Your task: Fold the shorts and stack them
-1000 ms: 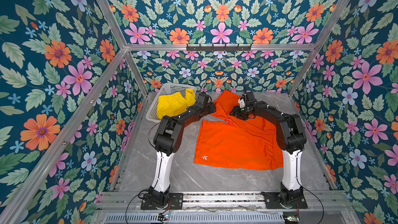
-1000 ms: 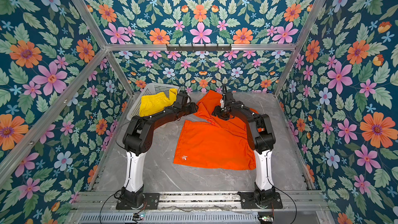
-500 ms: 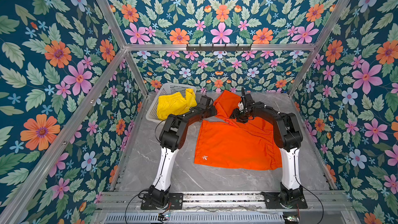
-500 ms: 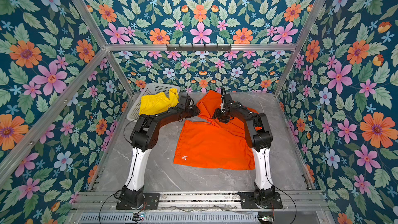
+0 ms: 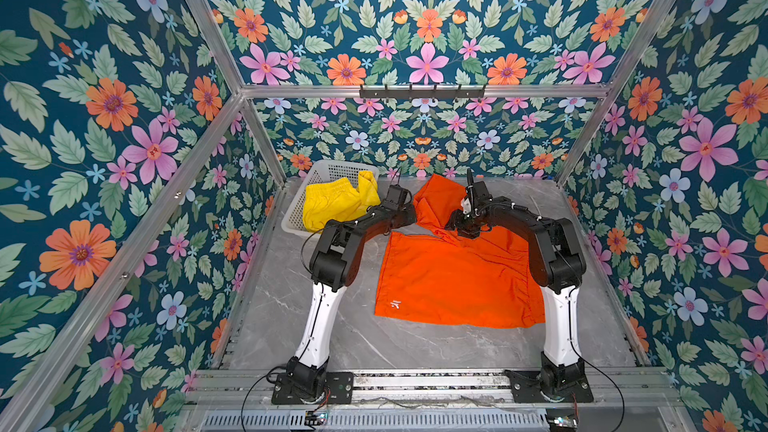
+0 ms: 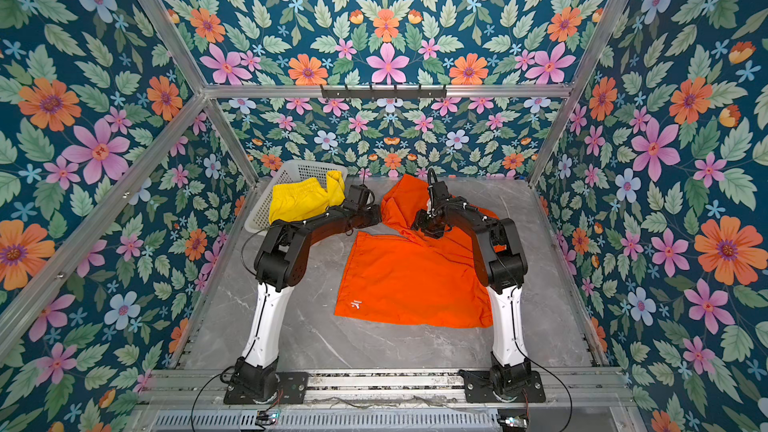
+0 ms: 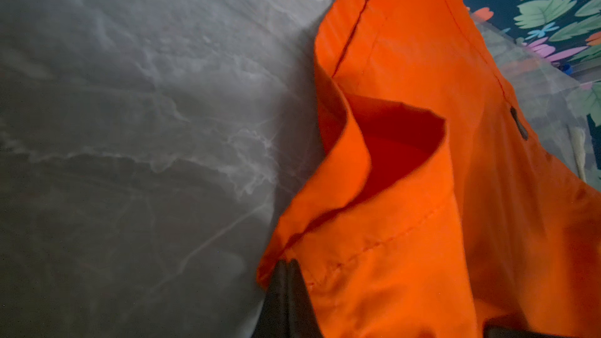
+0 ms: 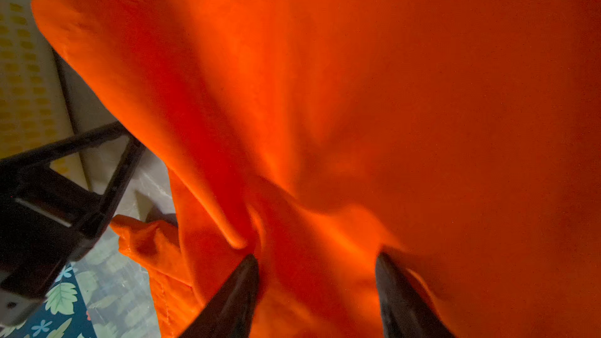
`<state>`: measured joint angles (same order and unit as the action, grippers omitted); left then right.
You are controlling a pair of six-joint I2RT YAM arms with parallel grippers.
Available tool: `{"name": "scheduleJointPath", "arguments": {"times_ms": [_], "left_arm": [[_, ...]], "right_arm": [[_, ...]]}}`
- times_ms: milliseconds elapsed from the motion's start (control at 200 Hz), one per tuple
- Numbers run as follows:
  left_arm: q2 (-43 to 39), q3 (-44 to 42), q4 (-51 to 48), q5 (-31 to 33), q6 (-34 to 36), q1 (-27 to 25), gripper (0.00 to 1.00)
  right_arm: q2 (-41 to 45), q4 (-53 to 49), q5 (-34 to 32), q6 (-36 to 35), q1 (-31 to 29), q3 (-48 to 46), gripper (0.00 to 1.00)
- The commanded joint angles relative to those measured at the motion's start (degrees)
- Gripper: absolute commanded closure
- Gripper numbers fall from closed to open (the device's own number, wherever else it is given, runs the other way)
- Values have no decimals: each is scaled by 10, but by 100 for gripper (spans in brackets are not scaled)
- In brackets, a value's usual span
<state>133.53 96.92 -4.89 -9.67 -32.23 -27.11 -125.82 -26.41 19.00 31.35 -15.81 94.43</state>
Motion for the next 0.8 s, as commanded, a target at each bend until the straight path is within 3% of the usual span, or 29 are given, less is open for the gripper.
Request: {"name": "scheduleJointPath", "arguments": {"times_ms": [0, 440, 670, 795], "left_arm": [[-8, -22, -86, 14, 20, 4, 100], [-109, -153, -95, 31, 31, 6, 100], [-164, -194, -51, 17, 22, 6, 100], [-189, -172, -15, -5, 5, 5, 89]], "right_arm": [[4, -30, -26, 2, 5, -1, 42], [-7, -44, -93, 17, 28, 9, 41], [-7, 5, -35, -2, 20, 18, 41], [22, 49, 2, -12, 14, 12, 41]]}}
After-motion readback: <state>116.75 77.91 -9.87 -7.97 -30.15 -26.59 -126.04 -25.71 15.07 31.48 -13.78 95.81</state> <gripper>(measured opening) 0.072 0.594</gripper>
